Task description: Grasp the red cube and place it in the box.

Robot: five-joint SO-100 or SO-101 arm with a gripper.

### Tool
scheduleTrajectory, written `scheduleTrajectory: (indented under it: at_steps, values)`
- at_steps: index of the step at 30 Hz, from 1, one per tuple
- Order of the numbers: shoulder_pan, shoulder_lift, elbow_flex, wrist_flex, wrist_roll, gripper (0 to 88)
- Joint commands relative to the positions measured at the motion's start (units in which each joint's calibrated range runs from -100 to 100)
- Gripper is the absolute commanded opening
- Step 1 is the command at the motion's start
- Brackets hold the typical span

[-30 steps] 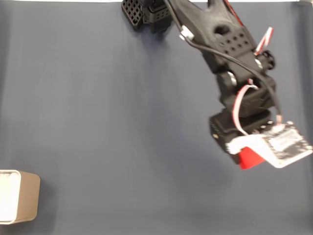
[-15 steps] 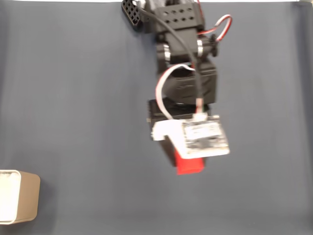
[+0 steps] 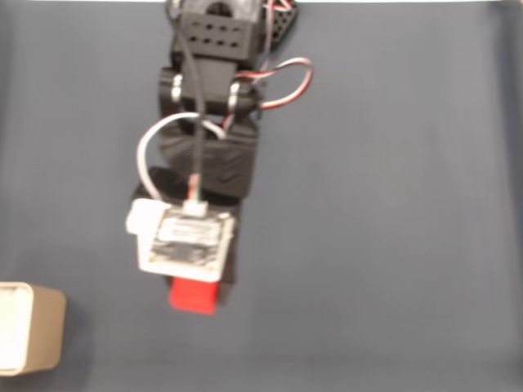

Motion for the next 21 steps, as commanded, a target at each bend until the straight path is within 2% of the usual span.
scheduleTrajectory:
  at_steps: [1, 21]
  values:
    - [2.74, 1.17, -6.97, -1.37, -0.2, 0.0]
    - [13.33, 24.83, -36.53, -3.58, -1.12, 0.0]
